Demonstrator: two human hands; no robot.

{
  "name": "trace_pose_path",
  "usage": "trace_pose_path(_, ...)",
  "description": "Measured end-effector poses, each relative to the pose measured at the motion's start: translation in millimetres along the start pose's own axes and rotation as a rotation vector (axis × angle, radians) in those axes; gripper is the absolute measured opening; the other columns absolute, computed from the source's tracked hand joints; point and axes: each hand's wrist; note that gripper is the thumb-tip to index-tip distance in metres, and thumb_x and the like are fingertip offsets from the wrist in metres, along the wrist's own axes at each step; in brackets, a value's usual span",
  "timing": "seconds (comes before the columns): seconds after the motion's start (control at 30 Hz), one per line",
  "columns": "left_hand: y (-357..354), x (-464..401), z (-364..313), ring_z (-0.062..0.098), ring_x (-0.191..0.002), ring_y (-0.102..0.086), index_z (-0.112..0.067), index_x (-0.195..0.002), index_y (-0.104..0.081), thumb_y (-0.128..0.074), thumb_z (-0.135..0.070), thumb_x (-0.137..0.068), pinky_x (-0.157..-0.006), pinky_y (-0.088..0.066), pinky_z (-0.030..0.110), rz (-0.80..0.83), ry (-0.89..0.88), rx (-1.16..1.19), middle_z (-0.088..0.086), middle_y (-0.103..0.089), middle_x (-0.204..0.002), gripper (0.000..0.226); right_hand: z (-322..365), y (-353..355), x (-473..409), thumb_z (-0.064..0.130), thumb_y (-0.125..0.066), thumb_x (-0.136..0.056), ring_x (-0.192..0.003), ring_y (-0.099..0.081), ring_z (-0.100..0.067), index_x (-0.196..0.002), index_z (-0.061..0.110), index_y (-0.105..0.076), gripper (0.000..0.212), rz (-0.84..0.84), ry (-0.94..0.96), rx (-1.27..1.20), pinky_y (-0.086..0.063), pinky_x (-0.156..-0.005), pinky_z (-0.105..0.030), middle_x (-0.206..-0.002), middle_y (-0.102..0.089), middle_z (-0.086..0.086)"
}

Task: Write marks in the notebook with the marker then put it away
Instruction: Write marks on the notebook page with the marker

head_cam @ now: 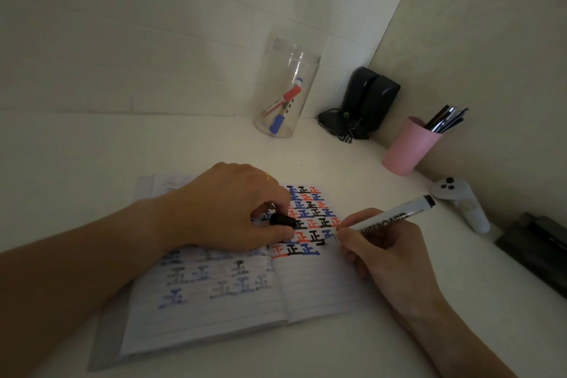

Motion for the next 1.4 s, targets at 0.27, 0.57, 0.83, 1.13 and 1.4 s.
trace_pose_path(0.27,0.4,0.3,0.2,0.007,-0.069,-0.053,-0.036,-0.091,-0.063,-0.048,-0.069,-0.085,-0.062,-0.047,0.031,-0.014,-0.002,0.005,-0.013,-0.055,-0.07,0.037,0.1,0.2,0.2,-0.001,-0.073,-0.081,-0.05,-0.059,-0.002,-0.071,0.009,-0.074,0.015,0.024,0.001,-0.01,-0.045,-0.049,-0.014,-0.054,-0.068,0.007)
trace_pose_path(0.57,0.2,0.7,0.7,0.007,-0.071,-0.054,-0.035,-0.094,-0.064,-0.044,-0.072,-0.084,-0.065,-0.049,0.032,-0.011,0.004,0.0,-0.013,-0.06,-0.075,0.043,-1.3,-0.4,-0.8,0.0,-0.073,-0.081,-0.049,-0.058,-0.003,-0.07,0.011,-0.073,0.015,-0.021,0.003,-0.006,-0.044,-0.049,-0.016,-0.054,-0.067,0.008)
trace_pose_path(0.83,0.7,1.0,-0.3,0.007,-0.072,-0.054,-0.036,-0.094,-0.064,-0.045,-0.072,-0.084,-0.066,-0.049,0.034,-0.008,0.009,-0.009,-0.012,-0.06,-0.075,0.042,3.0,-0.2,2.8,-0.002,-0.074,-0.082,-0.054,-0.057,-0.01,-0.073,0.011,-0.075,0.015,0.07,0.047,-0.008,-0.045,-0.051,-0.017,-0.058,-0.069,0.002)
trace_pose_path(1.13,-0.3,0.4,0.9,0.006,-0.072,-0.056,-0.037,-0.094,-0.065,-0.044,-0.072,-0.084,-0.065,-0.049,0.032,-0.012,0.007,-0.004,-0.013,-0.063,-0.077,0.042,6.0,-0.6,4.3,-0.005,-0.072,-0.082,-0.051,-0.059,-0.003,-0.071,0.009,-0.075,0.019,0.107,0.065,-0.007,-0.044,-0.05,-0.013,-0.057,-0.068,0.005)
trace_pose_path(1.4,-1.4,0.5,1.6,0.005,-0.074,-0.055,-0.037,-0.097,-0.066,-0.044,-0.071,-0.085,-0.067,-0.046,0.028,-0.005,-0.004,0.006,-0.016,-0.064,-0.081,0.043,1.8,-0.7,0.7,-0.003,-0.07,-0.078,-0.051,-0.058,-0.003,-0.065,0.012,-0.072,0.019,0.012,0.048,0.026,-0.046,-0.052,-0.016,-0.053,-0.067,0.008)
Point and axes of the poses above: each hand's wrist, its own x-axis away from the middle knuckle, its own y-axis out of the back of the hand, z = x × y
